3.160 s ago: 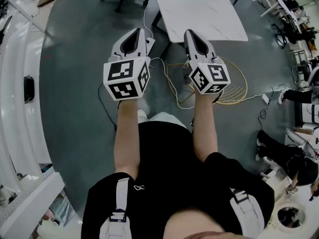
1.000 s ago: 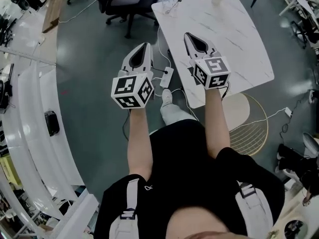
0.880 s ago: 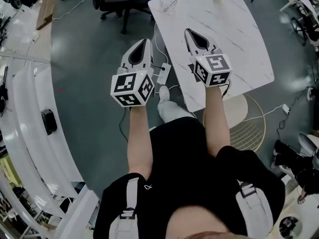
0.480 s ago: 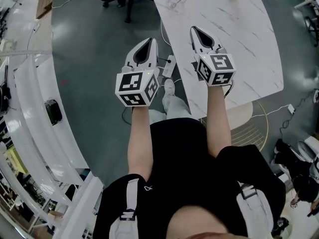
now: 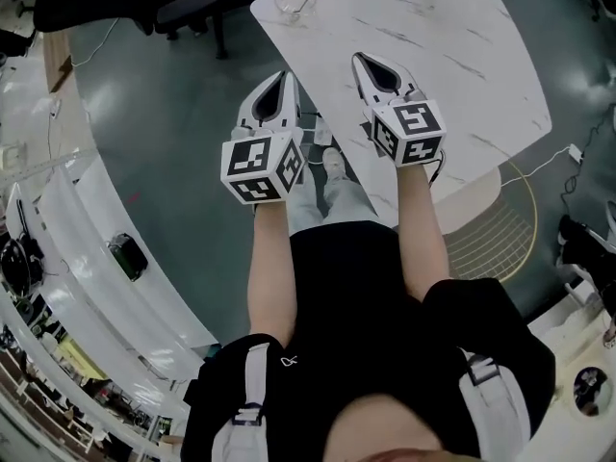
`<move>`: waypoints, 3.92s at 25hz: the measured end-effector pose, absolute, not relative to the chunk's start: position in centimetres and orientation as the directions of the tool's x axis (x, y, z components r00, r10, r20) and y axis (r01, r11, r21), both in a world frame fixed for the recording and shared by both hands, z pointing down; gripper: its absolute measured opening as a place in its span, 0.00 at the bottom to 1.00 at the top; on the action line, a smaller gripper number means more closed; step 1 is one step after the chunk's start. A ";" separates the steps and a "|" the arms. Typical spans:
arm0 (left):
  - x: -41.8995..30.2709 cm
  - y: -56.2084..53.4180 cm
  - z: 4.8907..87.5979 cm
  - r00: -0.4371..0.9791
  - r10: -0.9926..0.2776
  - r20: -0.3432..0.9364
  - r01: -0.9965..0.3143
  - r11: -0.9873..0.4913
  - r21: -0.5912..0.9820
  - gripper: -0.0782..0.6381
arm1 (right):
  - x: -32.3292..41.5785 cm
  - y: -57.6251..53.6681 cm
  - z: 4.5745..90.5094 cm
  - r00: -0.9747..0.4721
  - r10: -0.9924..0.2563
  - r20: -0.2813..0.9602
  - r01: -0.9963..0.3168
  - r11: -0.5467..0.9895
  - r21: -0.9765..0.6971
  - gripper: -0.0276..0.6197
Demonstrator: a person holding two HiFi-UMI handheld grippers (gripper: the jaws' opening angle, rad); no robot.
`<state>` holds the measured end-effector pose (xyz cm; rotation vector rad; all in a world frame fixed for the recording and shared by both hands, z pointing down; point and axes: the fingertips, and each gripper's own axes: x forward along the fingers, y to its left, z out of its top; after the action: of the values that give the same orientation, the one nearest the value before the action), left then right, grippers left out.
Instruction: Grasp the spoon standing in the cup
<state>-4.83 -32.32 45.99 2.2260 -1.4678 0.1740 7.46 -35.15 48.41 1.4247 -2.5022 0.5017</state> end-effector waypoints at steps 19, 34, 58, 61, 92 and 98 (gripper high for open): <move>-8.3 -41.3 48.0 0.458 -0.816 0.352 -0.864 -0.317 0.390 0.13 | 4.3 -48.5 46.4 -0.518 -0.802 0.297 -0.851 0.517 -0.088 0.05; -9.0 -43.0 50.3 0.448 -0.806 0.388 -0.867 -0.286 0.408 0.13 | 3.5 -55.9 55.3 -0.538 -0.693 0.479 -0.821 0.560 -0.111 0.29; -9.6 -42.7 48.4 0.453 -0.815 0.361 -0.864 -0.301 0.404 0.13 | 1.9 -53.5 51.3 -0.600 -0.702 0.383 -0.789 0.599 -0.137 0.11; -9.1 -42.2 47.0 0.440 -0.829 0.344 -0.870 -0.299 0.392 0.13 | 2.6 -52.1 48.1 -0.608 -0.726 0.322 -0.787 0.605 -0.122 0.11; -5.4 -36.9 38.5 0.294 -0.935 0.197 -0.947 -0.258 0.189 0.13 | 8.9 -38.3 37.5 -0.507 -0.861 0.037 -0.845 0.489 -0.218 0.11; -5.8 -37.0 38.1 0.289 -0.940 0.183 -0.949 -0.256 0.182 0.13 | 8.5 -38.6 37.2 -0.512 -0.859 0.027 -0.842 0.495 -0.215 0.11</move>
<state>-5.82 -36.95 38.14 2.3035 -1.7332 0.0533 8.54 -38.59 37.24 1.5891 -2.7882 0.3252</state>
